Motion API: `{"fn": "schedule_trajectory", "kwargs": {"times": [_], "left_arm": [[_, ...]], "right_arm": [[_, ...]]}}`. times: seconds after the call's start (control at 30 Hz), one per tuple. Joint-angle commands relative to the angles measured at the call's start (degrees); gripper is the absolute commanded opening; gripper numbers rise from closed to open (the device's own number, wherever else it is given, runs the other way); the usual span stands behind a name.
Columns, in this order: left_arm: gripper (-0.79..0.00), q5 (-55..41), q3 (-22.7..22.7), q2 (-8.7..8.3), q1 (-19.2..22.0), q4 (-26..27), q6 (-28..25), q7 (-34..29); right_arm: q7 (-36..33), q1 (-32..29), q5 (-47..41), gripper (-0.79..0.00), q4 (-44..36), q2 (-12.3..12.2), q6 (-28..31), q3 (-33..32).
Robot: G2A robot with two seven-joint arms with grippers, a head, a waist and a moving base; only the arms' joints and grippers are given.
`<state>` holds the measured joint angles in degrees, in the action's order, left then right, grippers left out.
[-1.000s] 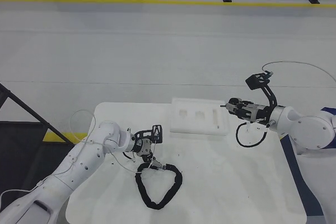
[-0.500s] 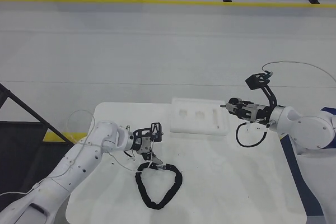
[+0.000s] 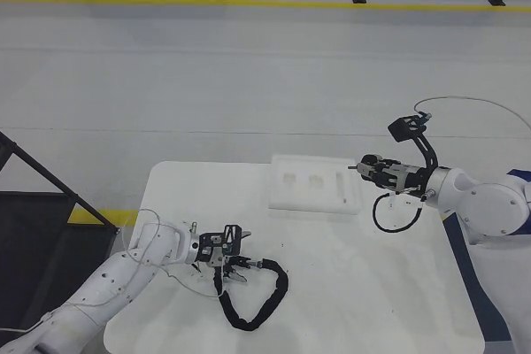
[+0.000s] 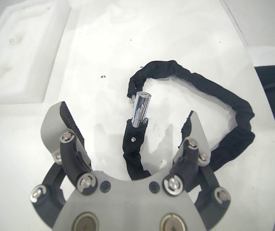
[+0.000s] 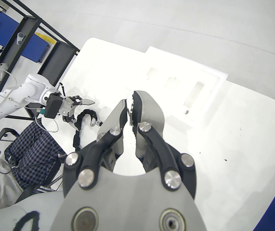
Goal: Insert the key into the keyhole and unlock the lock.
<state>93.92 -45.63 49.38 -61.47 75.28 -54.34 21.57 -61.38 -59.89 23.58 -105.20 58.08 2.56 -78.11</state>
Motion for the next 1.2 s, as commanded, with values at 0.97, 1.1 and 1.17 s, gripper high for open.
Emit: {"fn": "schedule_trajectory", "kwargs": {"times": [0.97,1.1,1.17], "left_arm": [[-0.785,5.6,8.9,5.28,5.8,-12.1,3.3,7.9],[-0.785,3.0,8.6,5.46,5.7,-12.5,1.4,9.5],[-0.785,1.8,8.2,5.43,5.9,-12.3,0.1,10.8]], "right_arm": [[0.0,0.0,0.0,-0.785,0.0,0.0,0.0,0.0],[0.0,0.0,0.0,-0.785,0.0,0.0,0.0,0.0],[0.0,0.0,0.0,-0.785,0.0,0.0,0.0,0.0]]}}
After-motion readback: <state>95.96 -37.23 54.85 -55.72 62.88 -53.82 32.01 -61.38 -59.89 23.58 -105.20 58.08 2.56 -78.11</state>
